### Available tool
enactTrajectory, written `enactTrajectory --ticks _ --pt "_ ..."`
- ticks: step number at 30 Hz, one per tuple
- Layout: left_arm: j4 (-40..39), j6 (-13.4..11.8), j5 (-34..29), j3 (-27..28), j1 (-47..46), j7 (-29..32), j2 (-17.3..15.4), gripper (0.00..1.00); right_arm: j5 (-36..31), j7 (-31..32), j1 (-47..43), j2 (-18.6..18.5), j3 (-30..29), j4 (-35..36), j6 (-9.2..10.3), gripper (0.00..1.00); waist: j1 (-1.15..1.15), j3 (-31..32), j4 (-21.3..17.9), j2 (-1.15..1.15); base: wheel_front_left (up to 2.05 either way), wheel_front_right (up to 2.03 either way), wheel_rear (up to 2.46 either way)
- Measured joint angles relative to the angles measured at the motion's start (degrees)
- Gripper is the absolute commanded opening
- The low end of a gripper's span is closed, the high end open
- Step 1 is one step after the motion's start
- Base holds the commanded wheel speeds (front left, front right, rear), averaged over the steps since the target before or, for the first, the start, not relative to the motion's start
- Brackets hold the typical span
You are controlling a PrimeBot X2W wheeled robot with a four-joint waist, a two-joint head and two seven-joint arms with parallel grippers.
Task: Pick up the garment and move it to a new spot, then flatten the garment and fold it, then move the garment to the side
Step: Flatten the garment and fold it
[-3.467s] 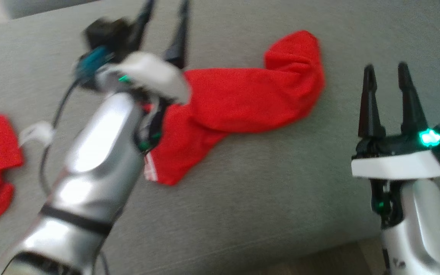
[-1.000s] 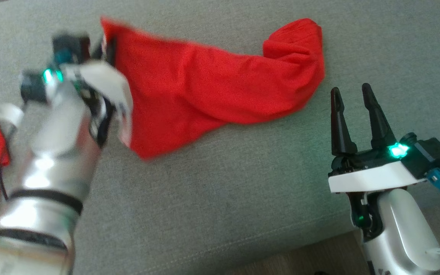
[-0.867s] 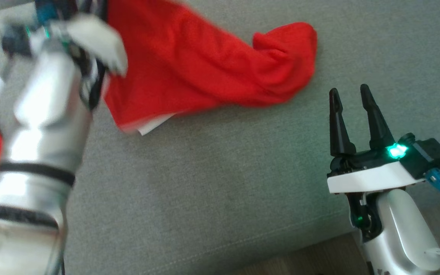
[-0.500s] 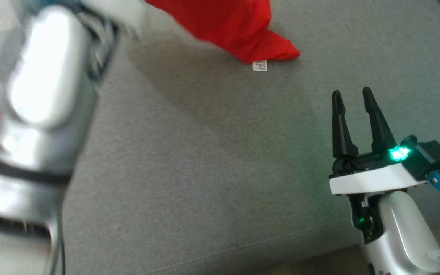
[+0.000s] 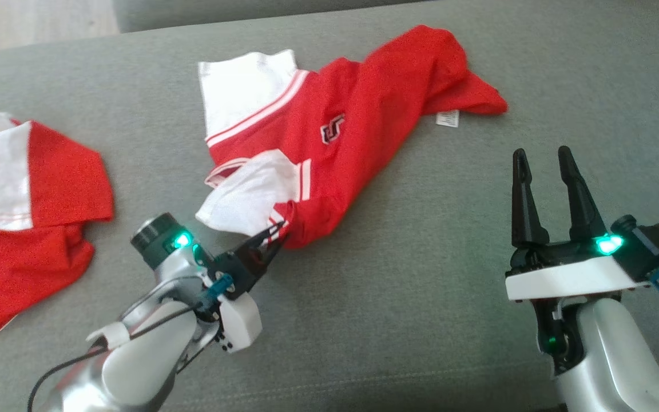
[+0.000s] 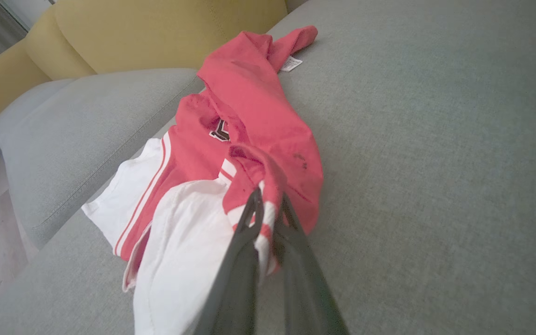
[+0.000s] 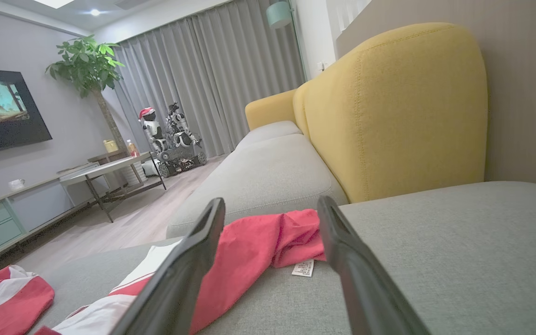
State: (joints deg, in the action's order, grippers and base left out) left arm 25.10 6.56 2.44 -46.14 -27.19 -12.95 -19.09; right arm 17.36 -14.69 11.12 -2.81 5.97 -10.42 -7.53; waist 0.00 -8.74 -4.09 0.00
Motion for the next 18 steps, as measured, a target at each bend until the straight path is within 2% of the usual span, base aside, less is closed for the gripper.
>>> enactTrajectory --ticks 2,3,4,5,8,10,15,18 --pt "0.51 0.00 -0.03 -0.69 0.15 0.68 0.03 0.00 -0.31 0.00 -0.02 0.00 -0.15 -0.38 0.00 1.00 0.00 0.37 0.87 0.00 0.00 0.00 0.00" --pt "1.02 -0.01 -0.03 -0.98 0.19 1.32 0.08 0.21 -0.31 0.00 -0.03 0.00 -0.16 -0.53 0.00 1.00 0.00 0.56 1.25 0.00 0.00 0.00 0.00" --pt "1.62 -0.04 0.00 -1.08 0.33 1.87 0.13 0.85 -0.31 0.00 -0.02 0.00 -0.14 -0.62 0.00 1.00 0.00 0.76 1.56 0.00 0.00 0.00 0.00" --pt "2.31 -0.41 0.15 -1.04 0.62 2.25 0.22 1.00 -0.31 0.00 -0.02 0.00 -0.12 -0.68 0.00 1.00 0.00 0.99 1.79 0.00 0.00 0.00 0.00" --pt "4.89 -2.44 0.81 -0.48 2.09 3.81 0.94 1.00 -0.32 0.00 -0.03 0.00 -0.19 -1.00 0.00 1.00 0.00 1.73 2.27 0.00 0.00 0.00 0.00" --pt "5.89 -5.31 2.26 1.44 3.09 3.75 1.82 1.00 -0.46 0.00 -0.03 0.00 -0.26 -1.16 0.00 1.00 0.00 2.13 2.46 0.00 0.00 0.00 0.00" --pt "5.70 -11.31 8.56 9.21 3.55 1.09 4.45 1.00 -0.86 0.00 -0.21 0.00 -0.77 -1.25 0.00 1.00 0.00 2.97 2.66 0.00 0.00 0.00 0.00" --pt "2.78 -13.28 14.73 15.21 4.38 -0.75 6.76 1.00 -1.46 0.00 -0.37 0.00 -1.11 -1.25 0.00 1.00 0.00 3.47 2.82 0.00 0.00 0.00 0.00"
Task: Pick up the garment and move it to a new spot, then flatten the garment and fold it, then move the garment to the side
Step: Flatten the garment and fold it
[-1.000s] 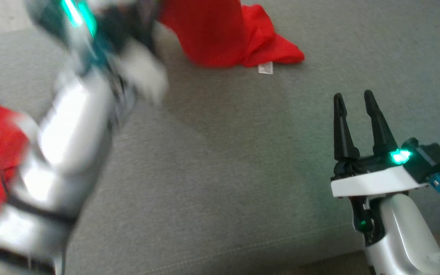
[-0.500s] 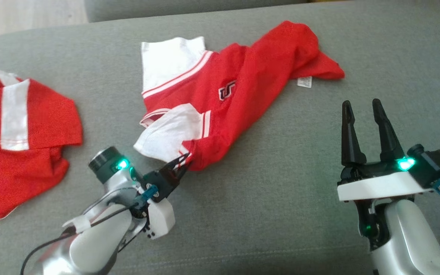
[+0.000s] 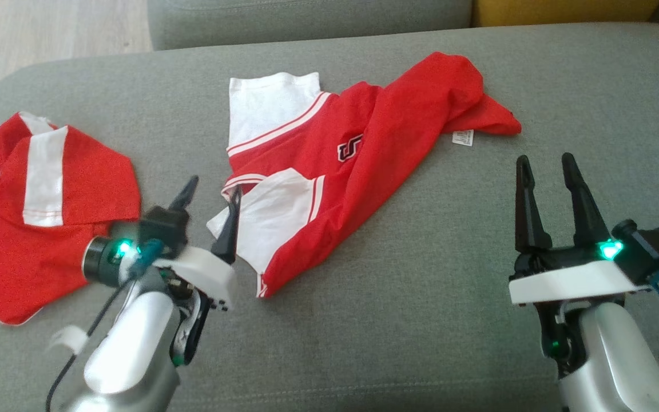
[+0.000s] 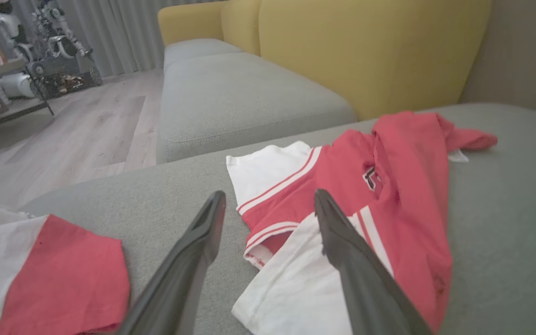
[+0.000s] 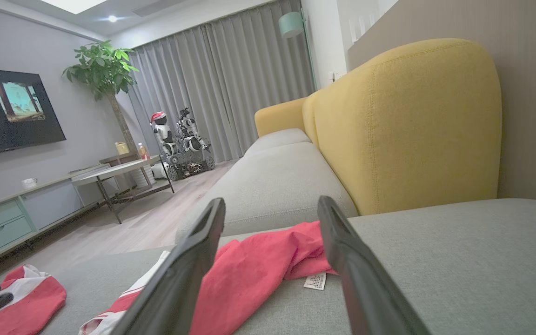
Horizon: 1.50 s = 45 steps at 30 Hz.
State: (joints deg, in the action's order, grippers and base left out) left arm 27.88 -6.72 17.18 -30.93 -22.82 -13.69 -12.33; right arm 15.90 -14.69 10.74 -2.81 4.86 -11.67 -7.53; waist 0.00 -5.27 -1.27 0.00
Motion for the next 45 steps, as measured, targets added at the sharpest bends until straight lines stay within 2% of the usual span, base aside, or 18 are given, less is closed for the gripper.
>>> enactTrajectory --ticks 5,9,11,16,23,29,34,40,41,42,45 --pt "-8.40 -2.46 3.98 7.14 5.17 -0.60 3.56 1.00 -1.46 0.00 -1.77 -0.01 -1.49 -0.04 0.00 1.00 0.00 -0.04 0.96 0.00 0.00 0.00 0.00" --pt "-15.10 -2.09 3.27 10.55 9.35 -0.62 6.27 1.00 -3.75 0.00 -1.34 0.01 -1.76 -0.68 0.00 1.00 0.00 -1.20 2.23 0.00 0.00 0.00 0.00" --pt "-16.53 -0.97 1.82 11.27 10.32 -0.62 7.20 1.00 -5.06 0.16 0.56 0.00 -1.91 -2.15 0.00 1.00 0.00 -2.06 3.04 0.00 0.00 0.00 0.00" --pt "-16.71 0.82 -0.48 11.37 10.50 -0.62 8.27 1.00 -7.84 4.37 8.35 -0.90 -2.16 -5.00 0.00 1.00 0.00 -4.24 4.81 0.00 0.00 0.00 0.00" --pt "-16.68 2.75 -0.54 11.33 9.60 -0.62 9.51 1.00 -6.94 15.15 23.29 -7.00 -2.69 -16.38 0.00 1.00 0.00 -8.97 8.47 0.00 0.00 0.00 0.00" --pt "-17.11 2.61 1.30 8.81 6.91 -0.62 9.70 1.00 -3.22 22.70 32.13 -12.12 0.83 -26.93 0.00 1.00 0.00 -12.87 11.96 0.00 0.00 0.00 0.00" --pt "-18.19 2.09 2.66 7.14 5.62 -0.62 9.91 1.00 -1.34 26.02 37.70 -16.31 5.46 -32.61 0.00 1.00 0.00 -15.23 14.63 0.00 0.00 0.00 0.00" --pt "-18.90 1.62 2.81 5.95 5.42 -0.62 9.91 1.00 1.79 29.07 39.69 -18.17 10.34 -37.46 0.00 1.00 0.00 -16.48 16.10 0.00 0.00 0.00 0.00" --pt "-18.93 1.60 2.81 5.92 5.42 -0.62 9.91 1.00 2.59 29.31 39.83 -18.20 10.96 -37.86 0.00 0.46 0.01 -16.50 16.07 0.00 0.00 0.00 0.00" --pt "-18.94 1.59 2.81 5.91 5.42 -0.62 9.91 1.00 3.47 29.30 40.03 -18.23 11.44 -38.16 0.00 0.00 0.00 -16.50 16.00 0.00 0.00 0.00 0.00" --pt "-18.89 1.31 2.80 5.94 5.42 -0.62 9.91 1.00 5.22 28.05 40.78 -18.30 12.77 -38.50 0.00 0.00 0.01 -16.31 15.55 0.00 0.00 0.00 0.00"
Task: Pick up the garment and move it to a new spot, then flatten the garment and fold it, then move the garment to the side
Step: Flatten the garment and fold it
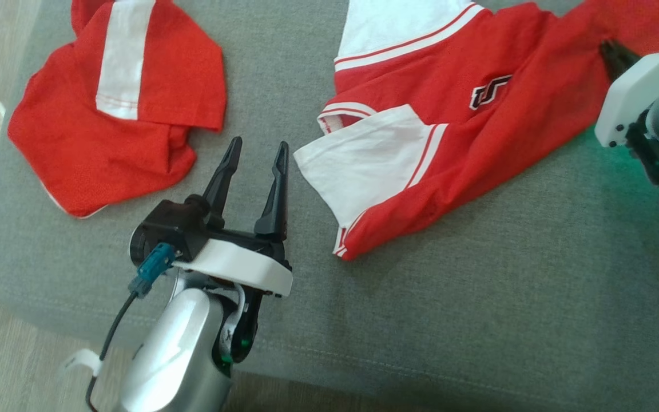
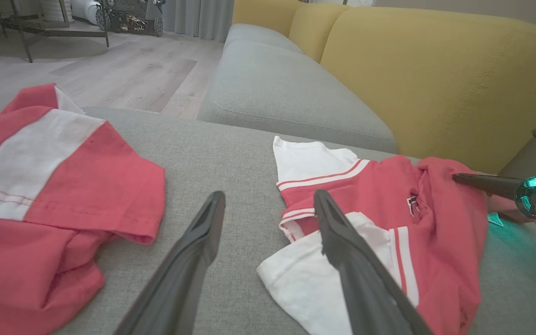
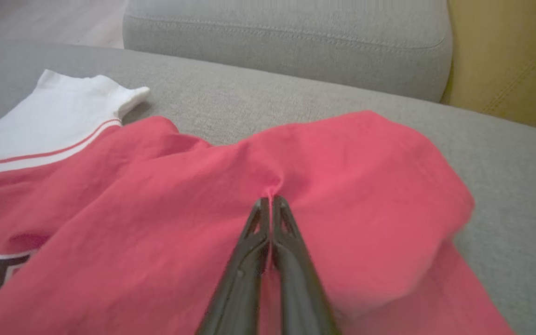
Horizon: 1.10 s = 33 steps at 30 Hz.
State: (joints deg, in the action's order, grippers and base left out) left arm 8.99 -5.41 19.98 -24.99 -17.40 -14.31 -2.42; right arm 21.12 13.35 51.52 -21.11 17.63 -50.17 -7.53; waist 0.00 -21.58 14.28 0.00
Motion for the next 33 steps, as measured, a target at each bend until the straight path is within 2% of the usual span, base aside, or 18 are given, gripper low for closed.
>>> enactTrajectory --ticks 6,11,17,20,21,22,23,27,33 --pt "0.76 -0.05 -0.27 0.59 0.05 0.00 0.00 1.00 0.24 -8.59 -0.20 0.35 1.58 -0.13 0.00 0.00 0.00 2.32 -2.11 0.00 0.00 0.00 0.00" --pt "1.91 0.49 -1.25 1.76 1.13 -0.01 -0.02 1.00 -0.87 -14.41 -2.85 1.72 -0.19 0.37 0.00 0.00 0.00 4.97 -4.91 0.00 0.00 0.00 0.00" --pt "2.70 0.94 -1.77 2.74 3.44 -0.01 -0.01 1.00 -5.39 -21.14 -12.26 3.94 -6.82 3.31 0.00 0.00 0.00 8.56 -9.13 0.00 0.00 0.00 0.00" --pt "3.16 0.96 -2.25 3.72 4.02 -0.04 -0.03 1.00 -8.58 -23.15 -18.51 6.51 -11.73 5.55 0.00 0.00 0.00 10.06 -11.27 0.00 0.00 0.00 0.00" --pt "3.27 0.96 -2.27 3.91 4.26 -0.09 -0.02 1.00 -9.73 -23.48 -20.76 7.59 -13.13 6.27 0.00 0.08 0.00 10.52 -11.94 0.00 0.00 0.00 0.00" --pt "3.31 0.97 -2.27 4.05 4.54 -0.09 -0.02 1.00 -10.65 -23.42 -23.12 8.82 -14.58 6.89 0.00 1.00 0.00 10.94 -12.61 0.00 0.00 0.00 0.00" --pt "3.31 0.97 -2.27 4.05 4.54 -0.09 -0.02 1.00 -10.65 -23.42 -23.12 8.82 -14.58 6.89 0.00 1.00 0.00 10.94 -12.61 0.00 0.00 0.00 0.00" --pt "3.71 1.47 -3.35 4.76 5.49 -0.15 -0.02 1.00 -12.61 -21.28 -32.93 13.71 -19.89 10.79 0.00 1.00 0.00 12.20 -14.75 0.00 0.00 0.00 0.00" --pt "4.08 1.90 -3.35 5.64 5.63 -0.16 -0.02 1.00 -15.64 -18.82 -38.86 16.79 -24.66 23.23 0.00 1.00 0.00 13.00 -16.17 0.00 0.00 0.00 0.00"
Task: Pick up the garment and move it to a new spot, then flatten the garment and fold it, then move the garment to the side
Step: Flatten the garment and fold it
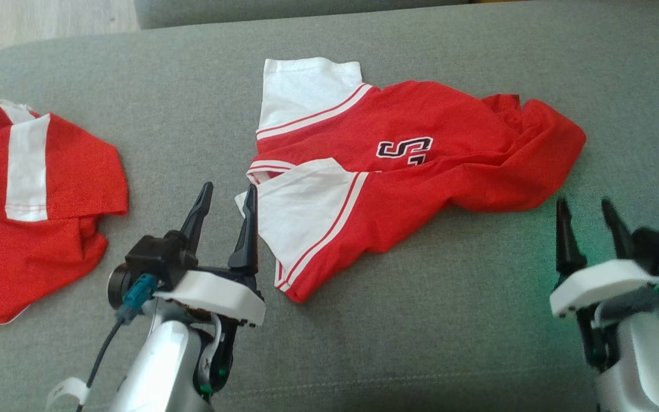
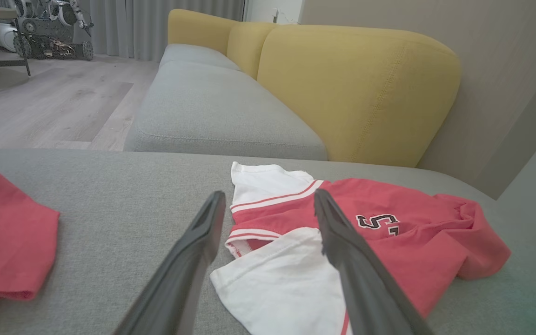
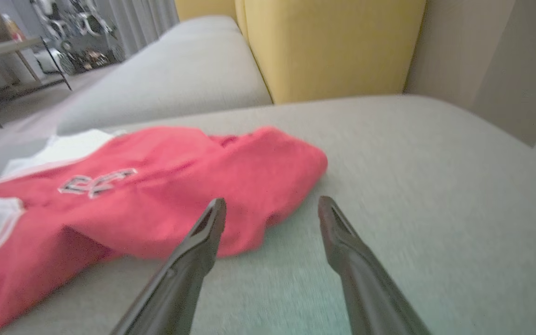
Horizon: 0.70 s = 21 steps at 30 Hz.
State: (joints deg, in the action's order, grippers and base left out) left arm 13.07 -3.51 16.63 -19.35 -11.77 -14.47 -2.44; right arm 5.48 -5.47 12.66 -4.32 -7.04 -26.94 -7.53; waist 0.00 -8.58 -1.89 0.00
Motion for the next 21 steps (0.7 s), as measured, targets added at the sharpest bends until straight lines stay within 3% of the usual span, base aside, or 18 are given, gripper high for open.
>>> enactTrajectory --ticks 6,14,21 --pt "-0.02 0.05 0.20 -0.04 0.35 0.00 0.00 1.00 0.80 -2.52 -0.54 0.63 0.64 9.92 0.00 1.00 0.00 1.34 0.32 0.00 0.00 0.00 0.00" --pt "-0.75 -0.33 2.18 -0.73 3.15 0.00 -0.02 1.00 0.80 -2.21 -4.24 1.55 1.23 10.18 0.00 1.00 0.00 2.88 2.39 0.00 0.00 0.00 0.00" --pt "-1.57 -0.53 2.18 -2.18 2.96 0.00 -0.04 1.00 -2.19 4.86 4.55 0.78 -1.05 8.38 0.00 1.00 0.00 -0.14 3.79 0.00 0.00 0.00 0.00"
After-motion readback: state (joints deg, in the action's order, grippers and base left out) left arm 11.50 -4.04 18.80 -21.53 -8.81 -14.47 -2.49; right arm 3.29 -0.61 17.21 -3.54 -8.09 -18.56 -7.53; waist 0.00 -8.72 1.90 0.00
